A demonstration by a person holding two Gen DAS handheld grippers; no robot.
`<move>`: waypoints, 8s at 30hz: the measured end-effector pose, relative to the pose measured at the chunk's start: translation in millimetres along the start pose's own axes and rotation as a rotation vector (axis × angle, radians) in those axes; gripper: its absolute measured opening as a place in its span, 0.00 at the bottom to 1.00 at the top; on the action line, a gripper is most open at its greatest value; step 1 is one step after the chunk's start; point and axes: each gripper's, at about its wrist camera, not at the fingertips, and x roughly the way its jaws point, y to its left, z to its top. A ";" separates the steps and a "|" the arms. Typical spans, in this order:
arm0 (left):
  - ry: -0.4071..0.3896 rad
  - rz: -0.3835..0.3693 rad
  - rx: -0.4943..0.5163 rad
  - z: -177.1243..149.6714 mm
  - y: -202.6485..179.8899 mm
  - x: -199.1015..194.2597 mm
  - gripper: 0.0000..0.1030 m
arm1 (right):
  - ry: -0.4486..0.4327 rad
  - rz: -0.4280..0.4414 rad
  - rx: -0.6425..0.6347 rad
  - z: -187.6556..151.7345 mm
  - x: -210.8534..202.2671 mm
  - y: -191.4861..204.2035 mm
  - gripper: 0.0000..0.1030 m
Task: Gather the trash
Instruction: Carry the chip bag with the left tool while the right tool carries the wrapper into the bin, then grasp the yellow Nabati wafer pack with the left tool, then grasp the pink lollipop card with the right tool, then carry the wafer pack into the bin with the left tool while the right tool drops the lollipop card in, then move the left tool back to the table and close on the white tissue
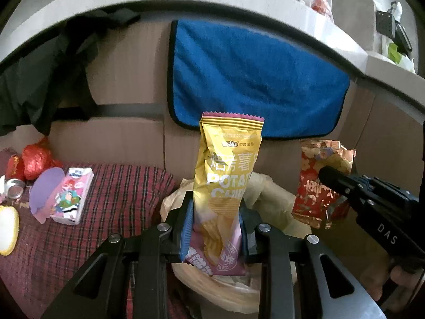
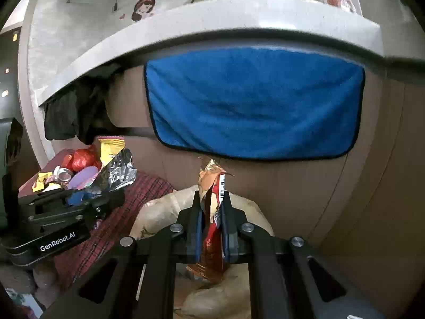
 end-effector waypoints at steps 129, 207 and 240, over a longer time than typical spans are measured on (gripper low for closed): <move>-0.206 0.229 -0.451 -65.0 320.0 -244.8 0.08 | 0.236 0.529 -0.461 46.6 80.0 367.8 0.45; 0.049 -0.207 -0.020 -8.1 14.7 34.5 0.39 | 0.007 -0.014 0.080 -25.1 33.7 -4.5 0.50; -0.141 0.287 -0.428 -27.4 335.1 -154.4 0.52 | -0.041 0.234 -0.135 60.2 19.7 179.7 0.55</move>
